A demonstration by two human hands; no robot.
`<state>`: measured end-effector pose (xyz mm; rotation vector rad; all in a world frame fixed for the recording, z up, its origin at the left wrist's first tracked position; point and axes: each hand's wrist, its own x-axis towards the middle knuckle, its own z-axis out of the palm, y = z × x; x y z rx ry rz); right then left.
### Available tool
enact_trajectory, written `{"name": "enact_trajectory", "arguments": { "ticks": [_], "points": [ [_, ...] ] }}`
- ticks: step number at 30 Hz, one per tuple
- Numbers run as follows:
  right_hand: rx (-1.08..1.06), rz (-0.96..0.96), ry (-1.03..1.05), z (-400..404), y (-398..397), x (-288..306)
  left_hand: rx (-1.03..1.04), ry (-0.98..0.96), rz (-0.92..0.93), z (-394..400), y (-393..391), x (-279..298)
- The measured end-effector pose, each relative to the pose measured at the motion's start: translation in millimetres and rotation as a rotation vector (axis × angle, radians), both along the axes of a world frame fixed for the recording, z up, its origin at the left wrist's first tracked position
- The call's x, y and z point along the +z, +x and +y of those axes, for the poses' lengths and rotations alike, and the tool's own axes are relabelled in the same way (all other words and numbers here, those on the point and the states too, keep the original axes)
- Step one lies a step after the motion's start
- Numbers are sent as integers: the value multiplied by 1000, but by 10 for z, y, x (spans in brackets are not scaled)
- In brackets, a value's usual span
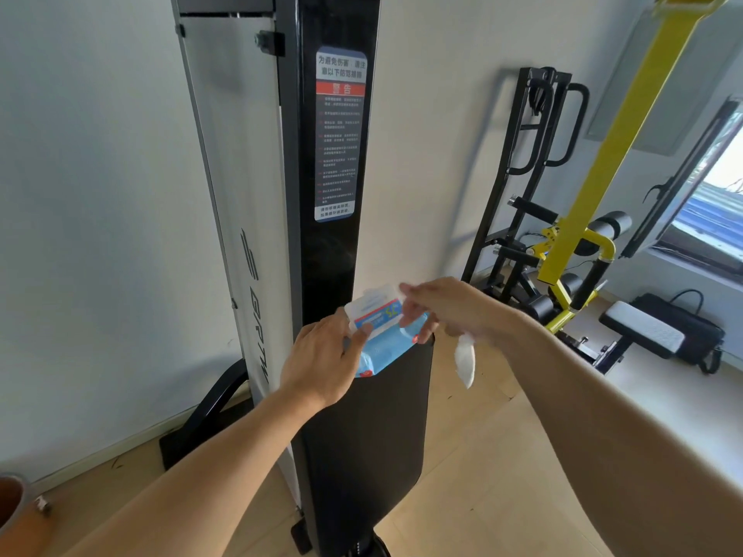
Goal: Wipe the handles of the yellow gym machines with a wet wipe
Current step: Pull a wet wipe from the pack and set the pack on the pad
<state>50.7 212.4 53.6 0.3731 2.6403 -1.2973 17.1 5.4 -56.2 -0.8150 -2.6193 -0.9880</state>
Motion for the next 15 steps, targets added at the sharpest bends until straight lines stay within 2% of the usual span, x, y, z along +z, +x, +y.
{"name": "enact_trajectory", "arguments": {
  "ticks": [2, 4, 7, 12, 15],
  "points": [
    [71, 175, 151, -89, -11, -52, 7, 21, -43, 2, 15, 16],
    [81, 233, 241, -164, -33, -116, -1, 43, -70, 2, 29, 43],
    [91, 205, 343, -260, -95, -261, -15, 90, -65, -1, 3, 36],
    [94, 148, 403, -322, -169, -302, -26, 137, -93, -9, -59, -10],
    [141, 135, 352, -313, -150, -250, -26, 147, -119, -16, -60, -3]
  ]
}}
